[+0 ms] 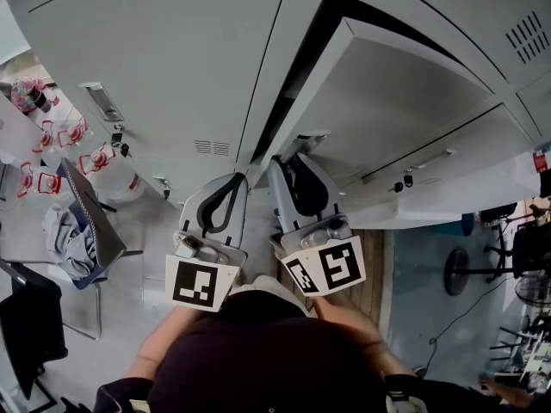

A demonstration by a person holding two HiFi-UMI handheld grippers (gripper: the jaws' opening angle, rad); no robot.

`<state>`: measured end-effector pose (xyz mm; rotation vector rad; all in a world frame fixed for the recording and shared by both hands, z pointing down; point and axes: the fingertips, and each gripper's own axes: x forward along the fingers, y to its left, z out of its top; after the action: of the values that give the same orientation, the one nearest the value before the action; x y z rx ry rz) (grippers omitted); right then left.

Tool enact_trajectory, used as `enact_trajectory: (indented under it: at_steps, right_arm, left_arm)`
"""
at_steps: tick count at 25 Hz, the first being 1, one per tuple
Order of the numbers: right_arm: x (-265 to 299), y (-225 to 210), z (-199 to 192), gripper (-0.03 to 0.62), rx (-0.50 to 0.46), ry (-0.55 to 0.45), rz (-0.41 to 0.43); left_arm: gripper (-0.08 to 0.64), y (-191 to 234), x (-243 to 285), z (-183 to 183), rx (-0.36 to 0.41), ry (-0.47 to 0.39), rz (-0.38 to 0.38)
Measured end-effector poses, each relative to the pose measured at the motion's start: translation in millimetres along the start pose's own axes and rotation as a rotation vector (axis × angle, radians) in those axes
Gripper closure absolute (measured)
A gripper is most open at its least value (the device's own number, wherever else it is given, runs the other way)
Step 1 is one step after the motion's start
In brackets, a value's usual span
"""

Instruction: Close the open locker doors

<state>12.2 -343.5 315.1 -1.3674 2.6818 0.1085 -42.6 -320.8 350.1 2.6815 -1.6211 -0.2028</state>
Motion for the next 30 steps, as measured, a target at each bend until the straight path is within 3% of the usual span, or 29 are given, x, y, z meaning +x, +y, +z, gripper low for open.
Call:
enact_trajectory:
  at_steps: [30]
  right_arm:
    - [23, -13, -4, 0.529, -0.006, 0.008, -0.005]
  left_arm:
    - [0.557, 12, 13, -8, -0.019, 0.016, 0.016]
